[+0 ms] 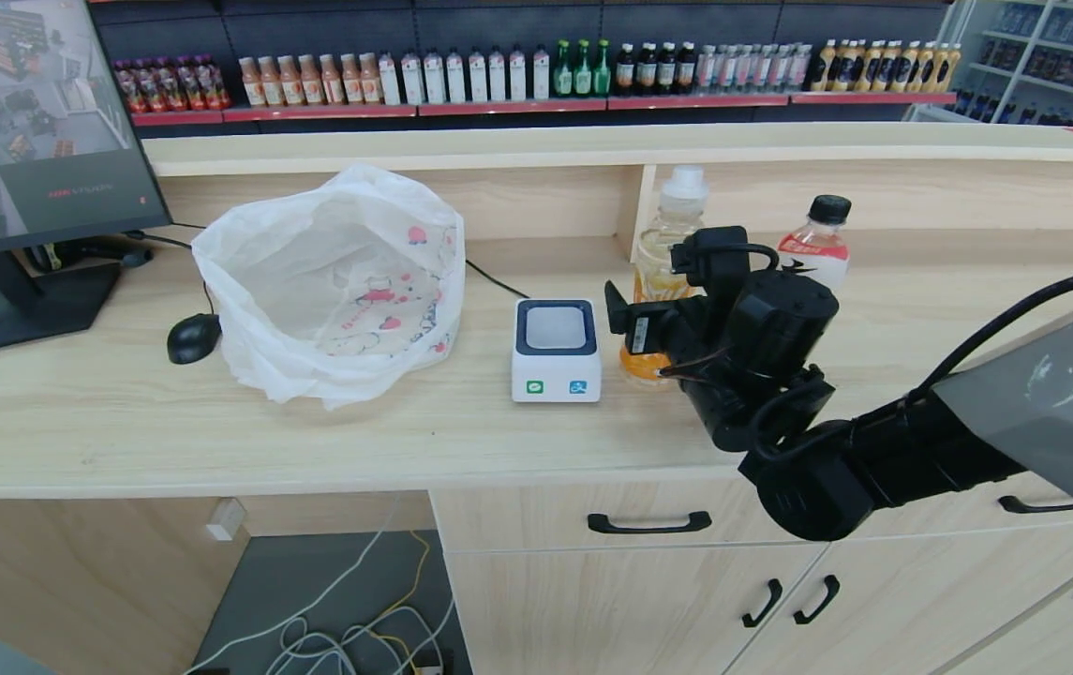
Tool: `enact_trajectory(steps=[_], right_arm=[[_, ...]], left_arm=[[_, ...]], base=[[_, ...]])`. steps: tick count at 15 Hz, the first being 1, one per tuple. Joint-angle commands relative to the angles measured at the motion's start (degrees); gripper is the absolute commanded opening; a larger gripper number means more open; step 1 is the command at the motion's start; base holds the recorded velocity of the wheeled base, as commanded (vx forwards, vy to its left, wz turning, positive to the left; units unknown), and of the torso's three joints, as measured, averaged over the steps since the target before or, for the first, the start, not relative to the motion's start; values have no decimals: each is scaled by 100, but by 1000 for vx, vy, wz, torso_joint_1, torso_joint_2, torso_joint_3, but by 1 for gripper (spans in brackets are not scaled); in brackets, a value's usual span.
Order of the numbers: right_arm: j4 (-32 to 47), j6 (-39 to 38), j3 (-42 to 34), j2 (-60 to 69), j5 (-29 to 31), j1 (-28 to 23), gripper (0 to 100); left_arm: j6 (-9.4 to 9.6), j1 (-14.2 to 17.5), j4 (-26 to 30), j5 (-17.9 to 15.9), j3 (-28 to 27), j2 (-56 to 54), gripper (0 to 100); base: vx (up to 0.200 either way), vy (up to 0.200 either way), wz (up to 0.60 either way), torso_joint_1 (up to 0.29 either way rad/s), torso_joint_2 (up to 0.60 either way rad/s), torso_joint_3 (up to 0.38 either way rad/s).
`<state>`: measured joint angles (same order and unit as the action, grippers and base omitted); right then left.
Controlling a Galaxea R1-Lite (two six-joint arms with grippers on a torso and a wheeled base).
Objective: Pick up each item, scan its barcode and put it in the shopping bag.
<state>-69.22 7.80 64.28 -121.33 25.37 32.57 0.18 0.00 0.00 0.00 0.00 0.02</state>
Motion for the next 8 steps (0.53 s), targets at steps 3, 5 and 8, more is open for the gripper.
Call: enact_trajectory(steps=[3, 5, 8], right_arm=[[-4, 20, 58, -22, -6, -67, 100], [-4, 20, 146, -92, -6, -67, 100], [-4, -7, 243, -154, -41, -67, 100]], left_arm=[[-1, 0, 0, 0, 0, -2, 100], [-1, 0, 0, 0, 0, -2, 100], [-1, 0, 0, 0, 0, -2, 100]], base=[[0, 0, 0, 0, 0, 0], [0, 0, 0, 0, 0, 0], [0, 0, 0, 0, 0, 0]])
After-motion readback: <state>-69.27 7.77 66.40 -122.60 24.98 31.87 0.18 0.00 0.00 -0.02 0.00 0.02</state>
